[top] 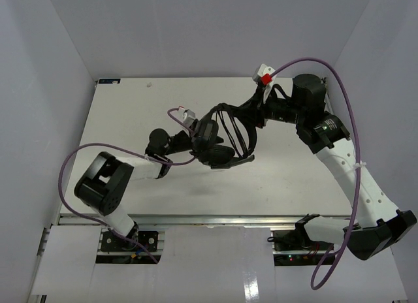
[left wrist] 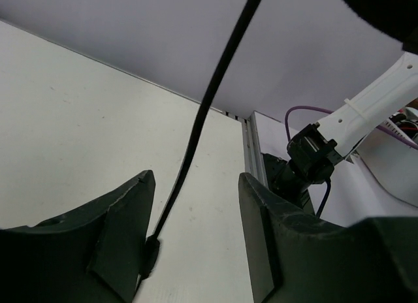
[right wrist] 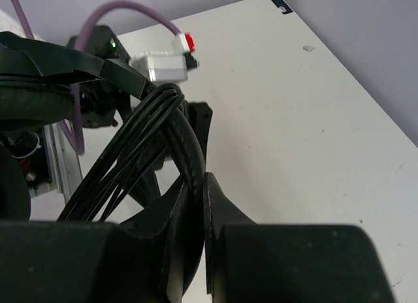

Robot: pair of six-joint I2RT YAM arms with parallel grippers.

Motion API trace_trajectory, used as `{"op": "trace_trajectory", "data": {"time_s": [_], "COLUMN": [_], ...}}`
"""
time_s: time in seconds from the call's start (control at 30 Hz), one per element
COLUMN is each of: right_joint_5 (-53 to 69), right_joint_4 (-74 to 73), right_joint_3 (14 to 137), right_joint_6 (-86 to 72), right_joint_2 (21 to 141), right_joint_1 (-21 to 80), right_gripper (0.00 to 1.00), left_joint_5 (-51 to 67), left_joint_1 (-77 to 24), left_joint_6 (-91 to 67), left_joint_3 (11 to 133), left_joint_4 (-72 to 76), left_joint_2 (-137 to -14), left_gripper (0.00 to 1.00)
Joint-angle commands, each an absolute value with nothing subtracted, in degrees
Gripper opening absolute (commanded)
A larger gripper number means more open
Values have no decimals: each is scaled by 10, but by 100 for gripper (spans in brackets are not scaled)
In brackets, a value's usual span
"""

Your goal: Wrap the headphones

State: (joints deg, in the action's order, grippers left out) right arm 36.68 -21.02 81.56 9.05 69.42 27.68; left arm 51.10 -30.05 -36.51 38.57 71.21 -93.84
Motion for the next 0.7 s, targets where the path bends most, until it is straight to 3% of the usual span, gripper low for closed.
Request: {"op": "trace_trajectory", "data": {"time_s": [0.0,0.1,0.2,0.27,0.33,0.4,0.5,0.67], "right_joint_5": [401,395,387,388,392,401,406,409], "right_joint_4": [-152,-150,-146,-144,-141,-134,-126,-118], "right_joint_3": [856,861,866,873,876,872,864,856], "right_joint_6": [35,31,22,16,10,2,-12,-19], "right_joint_2": [694,693,695,699,700,698,693,686], "right_joint_1": [258,246,233,222,217,217,216,215], "right_gripper": [8,8,8,8,8,8,8,8], "left_joint_5": [498,508,512,502,480,449,382,330], "left_joint_1": [-323,-328,-341,-348,-354,-357,-357,-357], "left_joint_6": [-434,-475,-477,-474,-462,-440,-377,-278], "left_joint_3": [413,414,396,375,354,338,315,321], "left_joint_4": [891,932,938,943,949,944,914,819], "left_joint_2": [-993,-1027,-1036,-1035,-1032,-1022,-988,-929], "left_gripper": [66,63,51,52,57,78,91,98]}}
